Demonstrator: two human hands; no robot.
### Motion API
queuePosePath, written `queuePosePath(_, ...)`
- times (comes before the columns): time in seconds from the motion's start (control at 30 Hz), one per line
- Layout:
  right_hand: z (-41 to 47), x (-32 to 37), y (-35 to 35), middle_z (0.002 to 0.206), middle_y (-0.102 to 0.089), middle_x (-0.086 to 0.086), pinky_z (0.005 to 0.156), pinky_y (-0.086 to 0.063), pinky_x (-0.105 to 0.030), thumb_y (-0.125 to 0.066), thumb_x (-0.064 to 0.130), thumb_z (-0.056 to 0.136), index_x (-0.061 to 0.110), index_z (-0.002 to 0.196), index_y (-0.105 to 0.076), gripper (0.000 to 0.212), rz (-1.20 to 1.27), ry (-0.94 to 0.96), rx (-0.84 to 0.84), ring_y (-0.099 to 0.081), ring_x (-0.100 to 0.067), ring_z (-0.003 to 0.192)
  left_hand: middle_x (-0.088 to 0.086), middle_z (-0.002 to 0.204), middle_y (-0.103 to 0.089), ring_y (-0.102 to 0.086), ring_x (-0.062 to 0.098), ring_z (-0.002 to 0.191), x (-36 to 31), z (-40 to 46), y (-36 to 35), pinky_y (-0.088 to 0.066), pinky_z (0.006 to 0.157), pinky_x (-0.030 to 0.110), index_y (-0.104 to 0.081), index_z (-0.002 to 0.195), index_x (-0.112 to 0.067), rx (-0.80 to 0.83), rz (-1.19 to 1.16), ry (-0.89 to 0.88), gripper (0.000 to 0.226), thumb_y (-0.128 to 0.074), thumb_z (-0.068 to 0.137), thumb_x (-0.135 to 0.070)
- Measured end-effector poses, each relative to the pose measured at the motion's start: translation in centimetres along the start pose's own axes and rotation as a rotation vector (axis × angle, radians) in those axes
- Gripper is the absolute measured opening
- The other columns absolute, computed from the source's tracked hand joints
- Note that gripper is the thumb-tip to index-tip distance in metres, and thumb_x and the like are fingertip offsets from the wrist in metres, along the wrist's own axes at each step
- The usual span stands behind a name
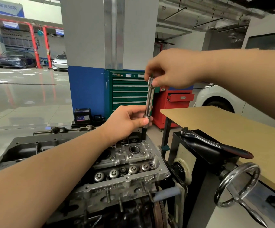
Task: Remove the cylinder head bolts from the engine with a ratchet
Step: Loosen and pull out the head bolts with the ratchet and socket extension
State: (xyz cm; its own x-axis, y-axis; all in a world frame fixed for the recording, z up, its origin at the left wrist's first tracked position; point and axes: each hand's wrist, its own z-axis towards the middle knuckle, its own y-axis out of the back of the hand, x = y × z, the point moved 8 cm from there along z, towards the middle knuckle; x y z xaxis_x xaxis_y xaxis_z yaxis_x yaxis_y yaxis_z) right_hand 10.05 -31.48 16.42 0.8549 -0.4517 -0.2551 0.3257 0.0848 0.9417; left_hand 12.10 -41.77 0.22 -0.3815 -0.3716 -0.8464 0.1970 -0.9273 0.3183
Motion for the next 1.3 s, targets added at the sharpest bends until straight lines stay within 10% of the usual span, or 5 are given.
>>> queuePosePath(0.17, 0.4, -1.4, -0.5, 0.070, -0.061, -0.003, 0.057, -0.038, -0.033, -0.040, 0.073, 0.098, 0.015, 0.078, -0.066, 0.066, -0.213, -0.173, -0.048, -0.057, -0.021, 0.068, 0.008, 0.118, -0.076, -0.071, 0.029, 0.112, -0.2, 0.0, -0.5, -0.056, 0.104, 0.041, -0.068, 0.132, -0.019, -0.053, 0.057, -0.011, 0.046, -0.081, 0.089, -0.008)
queuePosePath(0.33, -0.1, -0.4, -0.4, 0.095, -0.068, 0.012, 0.068, -0.043, -0.022, -0.064, 0.045, 0.099, 0.030, 0.123, -0.065, 0.028, 0.092, 0.005, 0.001, -0.066, -0.012, 0.087, 0.011, 0.104, -0.079, -0.075, 0.029, 0.098, -0.1, 0.3, 0.7, -0.059, 0.097, 0.034, -0.076, 0.122, -0.015, -0.119, 0.142, 0.009, 0.038, -0.084, 0.085, -0.008)
queuePosePath(1.0, 0.5, -1.0, -0.5, 0.067, -0.059, -0.001, 0.060, -0.041, -0.034, -0.043, 0.076, 0.095, 0.015, 0.074, -0.064, 0.068, -0.201, -0.181, -0.104, -0.055, -0.019, 0.066, 0.013, 0.117, -0.073, -0.071, 0.033, 0.106, -0.2, 0.1, -0.3, -0.055, 0.104, 0.045, -0.066, 0.133, -0.018, -0.080, 0.076, -0.006, 0.047, -0.081, 0.089, -0.009)
queuePosePath(1.17, 0.0, 0.5, -0.7, 0.085, -0.069, 0.008, 0.067, -0.041, -0.028, -0.064, 0.047, 0.098, 0.032, 0.108, -0.069, 0.019, 0.058, 0.029, 0.030, -0.064, -0.008, 0.080, 0.022, 0.108, -0.074, -0.075, 0.033, 0.098, -0.3, 0.4, 0.3, -0.058, 0.101, 0.042, -0.071, 0.131, -0.016, -0.083, 0.105, -0.020, 0.047, -0.081, 0.087, -0.004)
queuePosePath(1.3, 0.6, -0.6, -0.9, 0.070, -0.063, -0.008, 0.059, -0.040, -0.035, -0.050, 0.065, 0.099, 0.012, 0.080, -0.069, 0.060, -0.204, -0.101, -0.024, -0.058, -0.025, 0.067, 0.013, 0.120, -0.076, -0.075, 0.027, 0.110, 0.2, 0.1, -0.5, -0.059, 0.101, 0.039, -0.055, 0.147, -0.010, 0.012, -0.076, 0.018, 0.053, -0.066, 0.098, 0.004)
